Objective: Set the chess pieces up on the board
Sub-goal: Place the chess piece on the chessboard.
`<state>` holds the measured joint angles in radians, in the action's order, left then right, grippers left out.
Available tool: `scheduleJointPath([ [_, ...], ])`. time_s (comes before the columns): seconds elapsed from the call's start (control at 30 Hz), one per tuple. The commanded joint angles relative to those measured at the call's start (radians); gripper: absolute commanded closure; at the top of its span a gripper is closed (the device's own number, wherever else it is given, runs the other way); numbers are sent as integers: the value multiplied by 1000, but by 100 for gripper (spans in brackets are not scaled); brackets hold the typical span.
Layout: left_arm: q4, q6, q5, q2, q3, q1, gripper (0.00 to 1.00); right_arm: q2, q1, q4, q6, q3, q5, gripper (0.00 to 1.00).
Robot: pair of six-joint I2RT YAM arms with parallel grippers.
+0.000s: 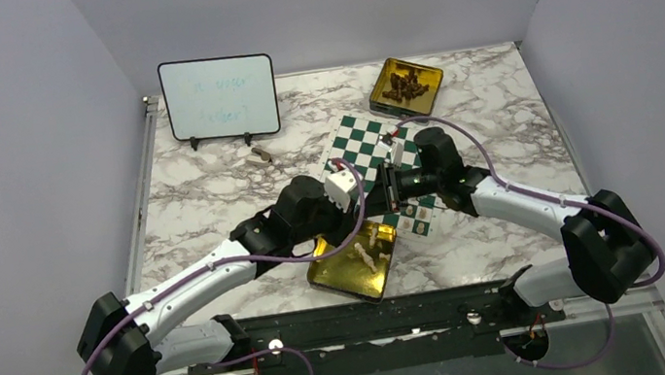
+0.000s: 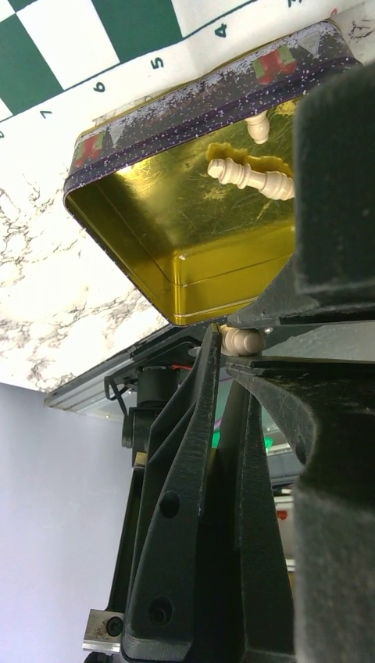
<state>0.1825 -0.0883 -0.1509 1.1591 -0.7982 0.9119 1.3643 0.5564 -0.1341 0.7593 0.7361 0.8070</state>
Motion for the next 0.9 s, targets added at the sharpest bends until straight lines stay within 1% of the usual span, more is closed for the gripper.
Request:
scheduleJointPath([
  [0.0,-26,11,-10,-33,8,5,95,8,13,-27,7,20,27,81],
  [0.07,-23,9,-5,-34,8,4,94,1,13,-16,-2,19,15,86],
  [0.1,-22,6,-1,-35,7,4,90,-2,14,-9,-4,20,3,87],
  [0.13,-20,2,3,-35,7,4,83,-6,13,-6,-6,20,-7,87],
  [0.23,-1,-4,26,-35,6,4,55,-27,13,36,-28,36,-67,87],
  [0.33,23,-1,43,-31,7,4,25,-56,11,118,-70,68,-216,88],
  [0.37,31,2,46,-27,5,4,8,-65,10,163,-95,84,-277,88],
  [0.4,39,1,49,-24,2,4,2,-73,10,206,-118,102,-340,88],
  [0.47,47,0,51,-20,-2,4,1,-94,10,264,-158,129,-447,88],
  [0.7,63,-6,62,-19,-17,3,1,-142,7,383,-270,194,-786,88],
  [0.87,69,-12,47,-23,-58,-34,1,-135,7,442,-365,235,-1027,88],
])
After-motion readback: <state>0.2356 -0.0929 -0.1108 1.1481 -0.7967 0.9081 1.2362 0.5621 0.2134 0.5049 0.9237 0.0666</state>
